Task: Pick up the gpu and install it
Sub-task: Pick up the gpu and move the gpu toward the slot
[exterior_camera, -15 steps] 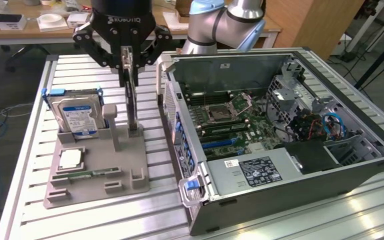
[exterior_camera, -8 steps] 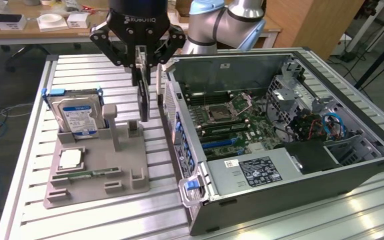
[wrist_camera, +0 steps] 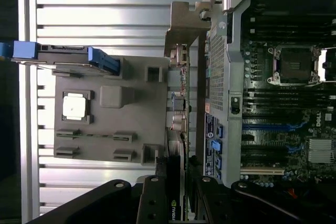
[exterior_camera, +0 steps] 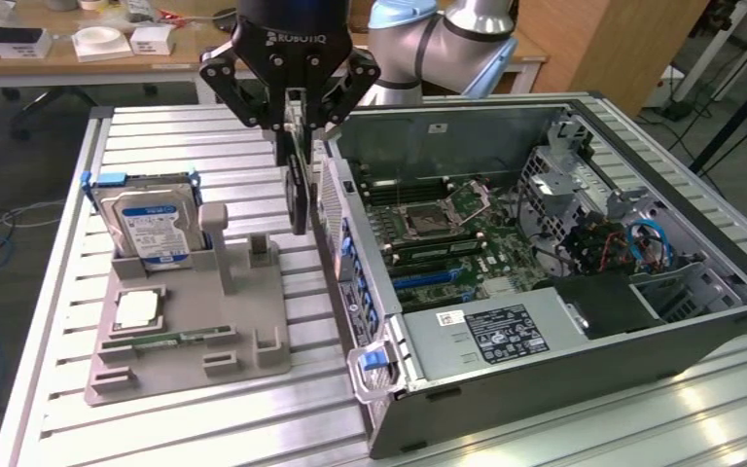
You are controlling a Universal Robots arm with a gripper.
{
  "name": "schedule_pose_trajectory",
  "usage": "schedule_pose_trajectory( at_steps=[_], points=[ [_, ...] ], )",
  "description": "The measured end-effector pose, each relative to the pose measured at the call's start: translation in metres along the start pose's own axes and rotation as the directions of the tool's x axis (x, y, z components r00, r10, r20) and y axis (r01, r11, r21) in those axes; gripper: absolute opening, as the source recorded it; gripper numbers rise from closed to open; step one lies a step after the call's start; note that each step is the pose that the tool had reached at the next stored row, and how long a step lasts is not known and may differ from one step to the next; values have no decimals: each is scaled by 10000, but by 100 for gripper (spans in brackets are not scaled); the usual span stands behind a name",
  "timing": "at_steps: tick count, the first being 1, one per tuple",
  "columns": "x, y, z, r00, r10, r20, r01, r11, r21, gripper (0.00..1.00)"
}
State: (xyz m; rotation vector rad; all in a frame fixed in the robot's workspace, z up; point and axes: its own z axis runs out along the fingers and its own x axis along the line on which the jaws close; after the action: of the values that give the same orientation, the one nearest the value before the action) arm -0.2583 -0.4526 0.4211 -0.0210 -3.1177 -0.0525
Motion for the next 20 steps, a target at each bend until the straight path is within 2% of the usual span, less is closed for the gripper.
schedule_pose_trajectory(
  at_steps=[9,20],
  points=[
    [-21,1,0,10000,-1,1,1,10000,0,26],
    [-227,3,-5,10000,1,1,-1,10000,-1,26]
  ],
)
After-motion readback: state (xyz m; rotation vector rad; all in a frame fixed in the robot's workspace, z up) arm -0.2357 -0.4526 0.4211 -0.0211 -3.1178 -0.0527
